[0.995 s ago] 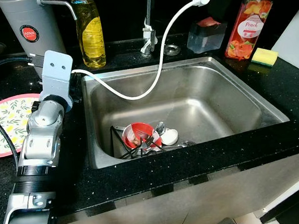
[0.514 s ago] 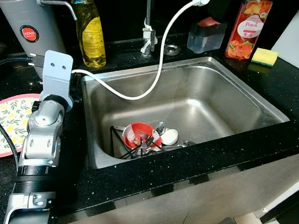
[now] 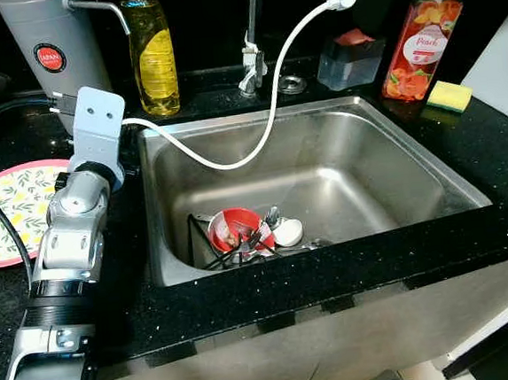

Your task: Kitchen organization

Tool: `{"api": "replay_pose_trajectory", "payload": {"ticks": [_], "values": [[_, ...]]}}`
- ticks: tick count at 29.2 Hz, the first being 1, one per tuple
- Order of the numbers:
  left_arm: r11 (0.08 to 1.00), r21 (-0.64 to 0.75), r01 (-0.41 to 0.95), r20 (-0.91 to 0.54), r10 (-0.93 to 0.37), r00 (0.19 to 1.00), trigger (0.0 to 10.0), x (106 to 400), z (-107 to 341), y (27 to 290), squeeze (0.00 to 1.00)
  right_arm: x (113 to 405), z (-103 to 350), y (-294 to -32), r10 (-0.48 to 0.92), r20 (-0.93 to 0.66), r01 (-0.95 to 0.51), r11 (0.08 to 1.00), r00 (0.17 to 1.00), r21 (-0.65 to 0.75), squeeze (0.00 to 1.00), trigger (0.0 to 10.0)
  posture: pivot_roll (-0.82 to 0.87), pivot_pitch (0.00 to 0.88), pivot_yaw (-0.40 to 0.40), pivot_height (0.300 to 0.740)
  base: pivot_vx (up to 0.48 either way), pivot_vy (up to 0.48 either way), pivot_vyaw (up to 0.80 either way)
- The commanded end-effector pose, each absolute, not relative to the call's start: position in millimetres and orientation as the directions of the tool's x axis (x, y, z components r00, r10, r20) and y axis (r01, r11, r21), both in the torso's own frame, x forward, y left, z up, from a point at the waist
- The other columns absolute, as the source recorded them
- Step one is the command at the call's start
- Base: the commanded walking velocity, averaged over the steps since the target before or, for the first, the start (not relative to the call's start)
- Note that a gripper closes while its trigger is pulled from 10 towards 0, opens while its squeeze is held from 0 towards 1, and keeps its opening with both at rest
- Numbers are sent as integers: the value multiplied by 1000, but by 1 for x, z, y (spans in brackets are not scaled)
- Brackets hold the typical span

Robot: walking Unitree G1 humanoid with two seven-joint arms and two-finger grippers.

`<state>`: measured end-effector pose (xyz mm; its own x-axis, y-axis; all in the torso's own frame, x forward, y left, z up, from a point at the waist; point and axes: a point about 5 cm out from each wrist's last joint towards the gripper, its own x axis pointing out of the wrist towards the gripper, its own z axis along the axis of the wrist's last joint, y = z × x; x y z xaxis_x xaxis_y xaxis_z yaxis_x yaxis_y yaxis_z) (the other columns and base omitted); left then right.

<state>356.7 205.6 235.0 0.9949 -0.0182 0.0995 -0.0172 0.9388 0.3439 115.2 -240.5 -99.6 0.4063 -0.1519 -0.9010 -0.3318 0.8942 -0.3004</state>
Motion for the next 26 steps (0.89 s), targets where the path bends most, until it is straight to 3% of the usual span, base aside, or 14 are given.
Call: {"api": "replay_pose_trajectory", "payload": {"ticks": [1, 26], "values": [[934, 356, -8, 107, -33, 994, 10000, 359, 237, 202, 0, 111, -100, -242, -158, -903, -323, 898, 399, -300, 0, 10000, 55, 0, -27, 740, 0, 0, 0], [935, 355, -10, 110, -31, 993, 10000, 359, 238, 202, 0, 117, -98, -244, -156, -899, -321, 897, 410, -302, 0, 10000, 57, 0, -30, 740, 0, 0, 0]]}}
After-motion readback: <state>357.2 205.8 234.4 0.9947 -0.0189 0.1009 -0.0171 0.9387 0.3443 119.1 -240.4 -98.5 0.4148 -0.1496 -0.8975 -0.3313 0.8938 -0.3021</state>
